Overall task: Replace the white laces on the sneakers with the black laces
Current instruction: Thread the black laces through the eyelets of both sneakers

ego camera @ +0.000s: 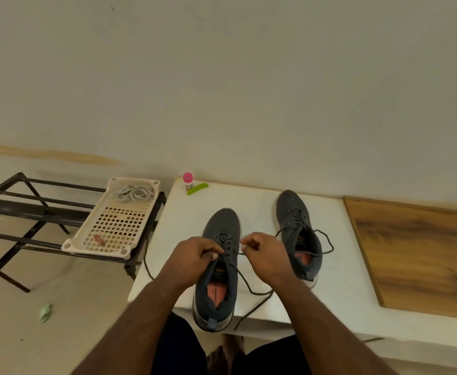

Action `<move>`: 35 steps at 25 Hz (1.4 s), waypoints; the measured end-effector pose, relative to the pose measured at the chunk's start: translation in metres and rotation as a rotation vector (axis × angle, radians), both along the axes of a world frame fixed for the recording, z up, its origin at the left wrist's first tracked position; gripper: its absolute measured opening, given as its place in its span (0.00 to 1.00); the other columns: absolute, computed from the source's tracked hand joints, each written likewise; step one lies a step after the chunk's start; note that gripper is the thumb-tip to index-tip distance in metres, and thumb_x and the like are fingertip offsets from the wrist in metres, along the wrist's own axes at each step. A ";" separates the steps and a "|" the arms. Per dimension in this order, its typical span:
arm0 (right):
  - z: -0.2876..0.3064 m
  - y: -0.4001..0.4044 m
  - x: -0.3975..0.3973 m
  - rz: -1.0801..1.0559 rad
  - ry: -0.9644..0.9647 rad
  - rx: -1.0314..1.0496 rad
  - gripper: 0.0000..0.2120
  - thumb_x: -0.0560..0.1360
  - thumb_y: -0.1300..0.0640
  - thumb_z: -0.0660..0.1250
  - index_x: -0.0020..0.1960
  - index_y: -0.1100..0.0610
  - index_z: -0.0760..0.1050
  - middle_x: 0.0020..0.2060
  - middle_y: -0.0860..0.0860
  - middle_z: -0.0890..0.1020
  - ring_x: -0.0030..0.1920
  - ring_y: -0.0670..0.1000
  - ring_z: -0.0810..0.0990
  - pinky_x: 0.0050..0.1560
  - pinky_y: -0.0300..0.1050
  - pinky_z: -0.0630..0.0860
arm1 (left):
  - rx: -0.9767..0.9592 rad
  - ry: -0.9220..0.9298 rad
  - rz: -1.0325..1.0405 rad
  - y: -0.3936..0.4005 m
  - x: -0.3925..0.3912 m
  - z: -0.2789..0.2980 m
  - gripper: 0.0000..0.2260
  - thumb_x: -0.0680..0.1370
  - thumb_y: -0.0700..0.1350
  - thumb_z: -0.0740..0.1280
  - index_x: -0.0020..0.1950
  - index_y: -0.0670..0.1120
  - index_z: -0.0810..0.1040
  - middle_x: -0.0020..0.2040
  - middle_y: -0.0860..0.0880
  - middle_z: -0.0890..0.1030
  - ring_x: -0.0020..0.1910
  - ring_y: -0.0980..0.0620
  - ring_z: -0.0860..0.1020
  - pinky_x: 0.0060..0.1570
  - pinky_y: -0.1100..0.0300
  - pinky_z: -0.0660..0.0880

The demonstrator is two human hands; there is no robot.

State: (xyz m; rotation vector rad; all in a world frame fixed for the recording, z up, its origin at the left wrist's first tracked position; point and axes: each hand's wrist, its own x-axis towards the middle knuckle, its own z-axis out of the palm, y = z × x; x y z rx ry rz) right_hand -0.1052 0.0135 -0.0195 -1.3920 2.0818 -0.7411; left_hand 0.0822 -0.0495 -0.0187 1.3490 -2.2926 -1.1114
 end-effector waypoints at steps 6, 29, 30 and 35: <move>-0.004 -0.030 0.012 0.291 0.079 0.048 0.11 0.78 0.61 0.66 0.57 0.53 0.84 0.51 0.49 0.83 0.52 0.48 0.78 0.56 0.41 0.74 | 0.019 0.009 0.036 -0.008 -0.002 -0.013 0.06 0.81 0.41 0.63 0.47 0.49 0.77 0.44 0.52 0.80 0.45 0.54 0.78 0.44 0.63 0.74; -0.020 -0.032 0.022 0.151 0.116 0.070 0.08 0.79 0.65 0.58 0.45 0.55 0.71 0.43 0.50 0.75 0.43 0.51 0.74 0.44 0.45 0.73 | 0.037 0.069 0.068 -0.007 0.000 -0.029 0.08 0.81 0.43 0.64 0.54 0.52 0.81 0.48 0.56 0.83 0.48 0.57 0.80 0.52 0.60 0.78; -0.020 -0.031 0.021 0.135 0.089 0.065 0.08 0.79 0.65 0.59 0.45 0.55 0.72 0.43 0.50 0.76 0.43 0.50 0.74 0.43 0.43 0.72 | 0.035 0.065 0.074 -0.007 0.000 -0.029 0.07 0.81 0.43 0.64 0.54 0.52 0.81 0.47 0.56 0.82 0.47 0.58 0.80 0.52 0.61 0.78; -0.022 -0.027 0.017 0.082 0.014 0.037 0.08 0.80 0.62 0.61 0.45 0.54 0.74 0.43 0.48 0.77 0.43 0.46 0.76 0.43 0.39 0.73 | 0.041 0.049 0.090 -0.006 -0.003 -0.029 0.06 0.81 0.44 0.64 0.54 0.52 0.80 0.48 0.55 0.82 0.47 0.57 0.79 0.46 0.69 0.72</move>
